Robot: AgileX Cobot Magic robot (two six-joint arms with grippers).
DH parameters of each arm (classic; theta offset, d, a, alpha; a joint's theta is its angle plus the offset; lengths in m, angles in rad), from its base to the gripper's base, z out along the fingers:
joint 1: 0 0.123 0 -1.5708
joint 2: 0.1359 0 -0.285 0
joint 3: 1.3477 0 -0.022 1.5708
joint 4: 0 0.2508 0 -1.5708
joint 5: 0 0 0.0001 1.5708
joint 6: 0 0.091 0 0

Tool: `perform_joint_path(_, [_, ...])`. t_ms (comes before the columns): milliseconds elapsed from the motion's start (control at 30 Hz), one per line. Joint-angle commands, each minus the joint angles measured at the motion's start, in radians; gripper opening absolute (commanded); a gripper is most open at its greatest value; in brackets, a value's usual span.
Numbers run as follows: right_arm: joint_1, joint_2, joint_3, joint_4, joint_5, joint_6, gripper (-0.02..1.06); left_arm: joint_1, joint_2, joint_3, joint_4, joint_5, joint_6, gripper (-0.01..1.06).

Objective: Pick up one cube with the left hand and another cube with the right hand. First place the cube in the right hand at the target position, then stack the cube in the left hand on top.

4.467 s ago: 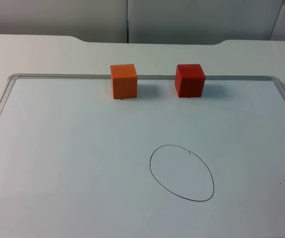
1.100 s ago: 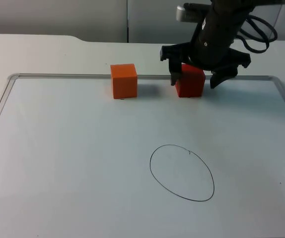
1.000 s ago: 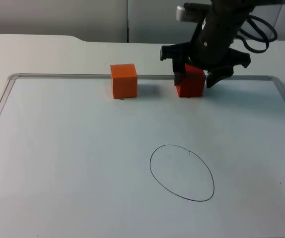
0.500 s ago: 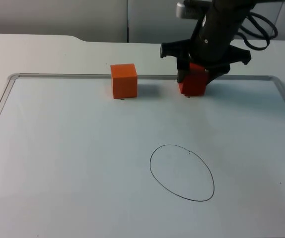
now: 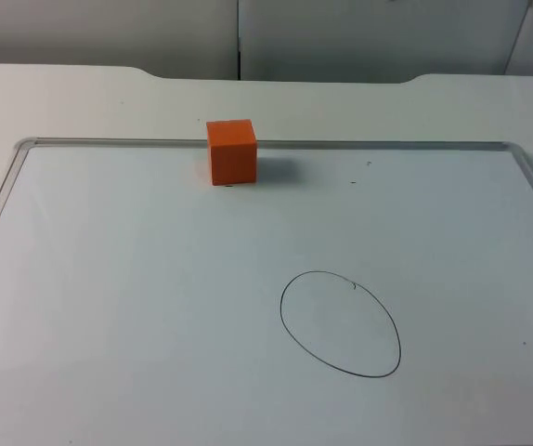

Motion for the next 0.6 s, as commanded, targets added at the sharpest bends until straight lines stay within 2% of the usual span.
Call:
perform_joint_path(0, [0.015,-0.053,-0.01,-0.047,0.059,-0.029,0.0,-0.001,-0.006,-0.002,0.0,-0.011,-0.005,1.05])
perform_joint_path(67, [0.025,-0.104,-0.008,-0.051,0.134,-0.057,0.0,-0.001,-0.006,-0.002,0.0,-0.011,-0.005,1.05])
perform_joint_path(133, [0.037,-0.189,0.038,-0.011,0.118,-0.059,0.0,-0.001,-0.006,-0.002,0.0,-0.011,-0.005,1.05])
perform_joint_path(300, [0.058,-0.297,0.108,-0.013,0.109,-0.059,0.0,-0.001,-0.006,-0.002,0.0,-0.011,-0.005,1.05])
perform_joint_path(433, [0.073,-0.466,0.302,-0.011,0.064,-0.049,0.0,-0.001,-0.006,-0.002,0.0,-0.011,-0.005,1.05])
perform_joint_path(467, [0.073,-0.466,0.302,-0.011,0.064,-0.049,0.0,-0.001,-0.006,-0.002,0.0,-0.011,-0.005,1.05])
perform_joint_path(567, [0.073,-0.581,0.433,-0.011,0.028,-0.049,0.0,-0.001,-0.006,-0.002,0.0,-0.011,-0.005,1.05])
